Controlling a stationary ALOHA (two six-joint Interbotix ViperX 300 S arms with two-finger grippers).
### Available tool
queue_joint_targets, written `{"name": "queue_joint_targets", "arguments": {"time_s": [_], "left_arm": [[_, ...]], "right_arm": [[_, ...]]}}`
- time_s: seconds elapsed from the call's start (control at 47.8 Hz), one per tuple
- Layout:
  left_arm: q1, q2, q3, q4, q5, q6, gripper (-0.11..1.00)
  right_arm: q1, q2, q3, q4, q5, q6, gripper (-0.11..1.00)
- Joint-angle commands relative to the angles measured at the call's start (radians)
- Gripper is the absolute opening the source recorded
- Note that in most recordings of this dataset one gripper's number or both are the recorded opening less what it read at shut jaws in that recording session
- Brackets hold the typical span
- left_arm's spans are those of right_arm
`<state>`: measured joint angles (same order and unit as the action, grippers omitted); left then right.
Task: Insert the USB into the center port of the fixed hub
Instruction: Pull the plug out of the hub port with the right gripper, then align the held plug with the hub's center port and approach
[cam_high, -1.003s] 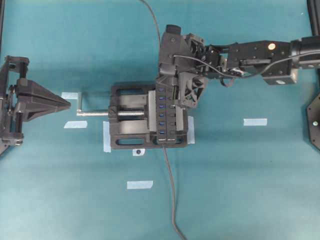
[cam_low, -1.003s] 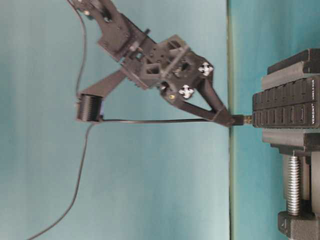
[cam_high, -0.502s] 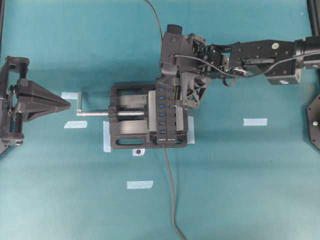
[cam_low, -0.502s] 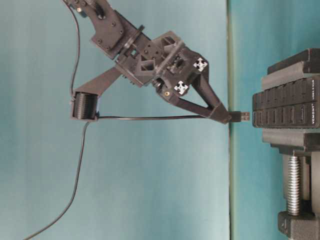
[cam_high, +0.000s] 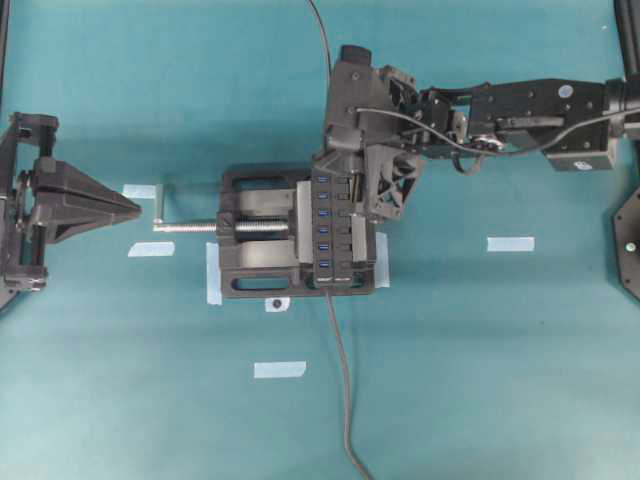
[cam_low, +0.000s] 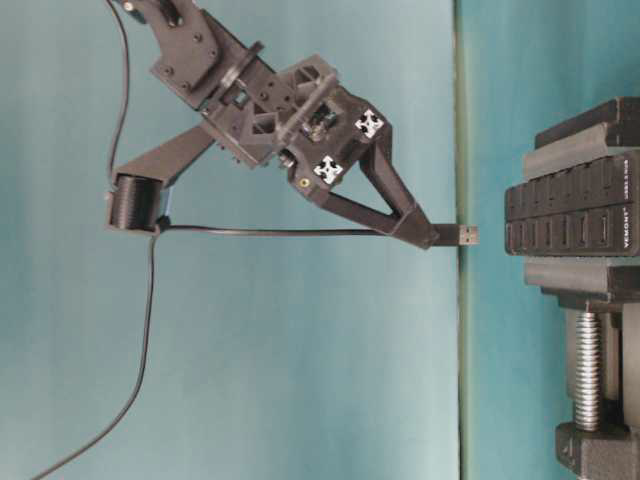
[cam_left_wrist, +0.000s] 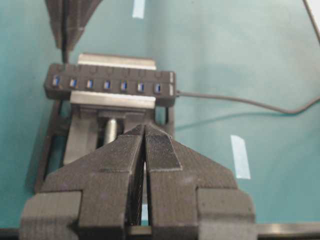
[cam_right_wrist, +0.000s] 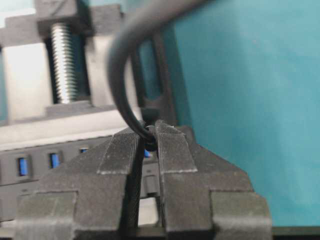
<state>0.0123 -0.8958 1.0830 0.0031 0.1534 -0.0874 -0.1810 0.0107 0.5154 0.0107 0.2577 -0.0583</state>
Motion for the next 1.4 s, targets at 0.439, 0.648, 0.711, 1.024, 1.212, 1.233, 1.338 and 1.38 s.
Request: {"name": "queue_joint_targets", "arguments": {"time_s": [0.439, 0.648, 0.711, 1.024, 1.212, 1.233, 1.338, 1.38], "left_arm": [[0.005, 0.006, -0.009, 0.002, -0.008, -0.005, 0.0], [0.005, 0.005, -0.009, 0.002, -0.009, -0.006, 0.0], [0.006, 0.006, -0.009, 0.002, -0.011, -0.006, 0.0], [0.005, 0.009, -0.011, 0.002, -0.011, -0.009, 0.0], [0.005, 0.008, -0.009, 0.002, -0.011, -0.012, 0.0], [0.005, 0.009, -0.011, 0.002, -0.011, -0.012, 0.0], [0.006, 0.009, -0.011, 0.002, -0.011, -0.012, 0.0], [0.005, 0.009, -0.011, 0.003, -0.011, -0.012, 0.0]], "right_arm": [[0.031, -0.067, -0.054, 0.005, 0.055, 0.006, 0.07], [0.049, -0.075, -0.057, 0.003, 0.055, 0.006, 0.07], [0.055, -0.078, -0.057, 0.005, 0.055, 0.006, 0.07], [0.066, -0.075, -0.054, 0.003, 0.055, 0.009, 0.07], [0.074, -0.072, -0.046, 0.005, 0.055, 0.009, 0.07], [0.075, -0.072, -0.044, 0.005, 0.055, 0.009, 0.07], [0.078, -0.067, -0.041, 0.005, 0.055, 0.009, 0.07], [0.078, -0.066, -0.041, 0.005, 0.055, 0.009, 0.07]]}}
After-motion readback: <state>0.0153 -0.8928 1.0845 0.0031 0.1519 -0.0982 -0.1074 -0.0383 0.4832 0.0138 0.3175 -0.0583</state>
